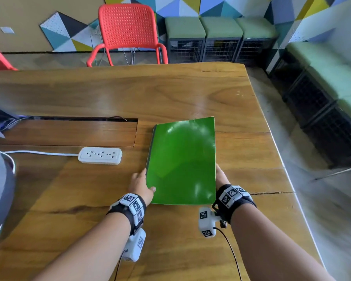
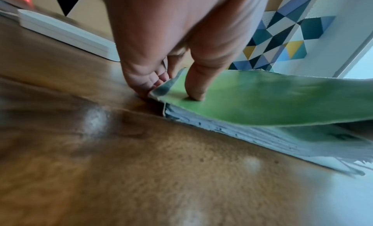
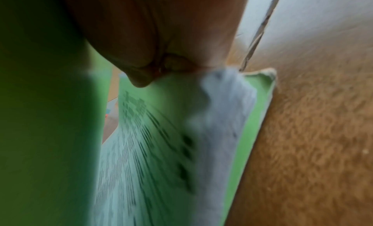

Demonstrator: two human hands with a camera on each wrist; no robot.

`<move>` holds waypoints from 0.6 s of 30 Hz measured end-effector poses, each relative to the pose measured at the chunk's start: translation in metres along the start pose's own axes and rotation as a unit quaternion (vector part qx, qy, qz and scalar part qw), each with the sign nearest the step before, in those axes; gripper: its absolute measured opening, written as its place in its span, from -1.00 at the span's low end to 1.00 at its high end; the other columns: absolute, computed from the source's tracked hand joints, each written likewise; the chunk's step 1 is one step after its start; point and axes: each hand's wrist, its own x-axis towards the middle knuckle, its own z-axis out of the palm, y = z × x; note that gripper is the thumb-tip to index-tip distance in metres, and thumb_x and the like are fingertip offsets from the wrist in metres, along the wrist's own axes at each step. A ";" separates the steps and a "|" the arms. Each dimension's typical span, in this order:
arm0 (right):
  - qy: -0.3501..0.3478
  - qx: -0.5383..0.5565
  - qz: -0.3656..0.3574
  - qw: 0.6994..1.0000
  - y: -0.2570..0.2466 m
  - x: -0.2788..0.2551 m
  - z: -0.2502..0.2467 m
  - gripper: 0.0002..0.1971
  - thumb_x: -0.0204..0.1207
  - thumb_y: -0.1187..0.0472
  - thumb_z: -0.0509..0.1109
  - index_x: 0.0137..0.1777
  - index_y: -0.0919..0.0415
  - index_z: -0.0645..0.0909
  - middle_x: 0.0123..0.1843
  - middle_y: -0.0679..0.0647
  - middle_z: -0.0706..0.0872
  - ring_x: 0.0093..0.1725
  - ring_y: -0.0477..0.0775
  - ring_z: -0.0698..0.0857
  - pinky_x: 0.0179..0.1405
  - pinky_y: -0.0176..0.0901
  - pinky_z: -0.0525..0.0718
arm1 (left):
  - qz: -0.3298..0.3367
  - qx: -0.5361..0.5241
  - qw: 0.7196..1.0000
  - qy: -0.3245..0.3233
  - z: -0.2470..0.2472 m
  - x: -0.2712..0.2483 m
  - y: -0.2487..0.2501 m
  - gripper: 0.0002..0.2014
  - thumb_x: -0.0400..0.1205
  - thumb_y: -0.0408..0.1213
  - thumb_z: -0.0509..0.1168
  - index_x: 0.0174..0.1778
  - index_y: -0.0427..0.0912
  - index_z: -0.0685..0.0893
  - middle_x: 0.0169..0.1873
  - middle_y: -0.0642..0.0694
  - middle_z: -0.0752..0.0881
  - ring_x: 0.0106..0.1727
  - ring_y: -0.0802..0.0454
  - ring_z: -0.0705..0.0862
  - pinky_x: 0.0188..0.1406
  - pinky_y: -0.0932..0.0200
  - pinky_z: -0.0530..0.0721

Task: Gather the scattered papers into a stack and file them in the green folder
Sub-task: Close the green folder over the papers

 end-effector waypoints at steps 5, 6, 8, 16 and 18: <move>0.125 -0.201 -0.022 0.971 -0.007 -0.002 -0.031 -0.50 0.74 -0.05 -0.04 0.18 0.30 0.62 0.14 0.25 0.70 0.04 0.11 0.68 0.10 -0.05 0.64 | -0.026 0.030 0.999 -0.004 -0.002 0.000 0.006 -0.22 0.54 -0.25 0.45 0.64 -0.18 0.22 0.53 -0.21 0.36 0.52 -0.17 0.42 0.47 -0.02 0.45; 0.131 -0.251 -0.028 0.959 -0.006 0.002 -0.037 -0.46 0.74 -0.05 -0.06 0.25 0.36 0.60 0.21 0.29 0.70 0.13 0.18 0.68 0.20 0.04 0.64 | -0.040 0.040 0.998 -0.010 -0.003 0.000 0.009 -0.25 0.54 -0.23 0.46 0.61 -0.23 0.25 0.50 -0.23 0.40 0.50 -0.18 0.44 0.44 -0.02 0.48; 0.093 -0.349 -0.012 0.932 -0.005 -0.001 -0.034 -0.47 0.71 -0.03 0.03 0.37 0.43 0.47 0.24 0.34 0.67 0.20 0.26 0.67 0.27 0.13 0.65 | -0.065 0.065 0.996 -0.021 -0.006 -0.001 0.015 -0.35 0.54 -0.19 0.45 0.51 -0.30 0.37 0.39 -0.26 0.52 0.39 -0.19 0.56 0.28 0.03 0.59; 0.087 -0.357 0.081 0.927 0.014 0.014 -0.030 -0.55 0.47 0.21 0.38 0.36 0.32 0.54 0.22 0.24 0.67 0.11 0.17 0.64 0.27 0.11 0.67 | -0.110 0.052 0.988 -0.098 -0.012 -0.003 0.026 -0.37 0.56 -0.26 0.42 0.48 -0.32 0.31 0.35 -0.26 0.54 0.28 -0.17 0.62 -0.03 0.14 0.58; 0.093 -0.373 0.082 0.919 0.004 0.013 -0.034 -0.58 0.52 0.23 0.33 0.38 0.26 0.50 0.28 0.27 0.60 0.16 0.17 0.62 0.28 0.09 0.66 | -0.107 0.038 0.985 -0.128 -0.013 -0.002 0.028 -0.34 0.58 -0.28 0.36 0.55 -0.32 0.22 0.41 -0.26 0.49 0.23 -0.15 0.60 -0.06 0.13 0.53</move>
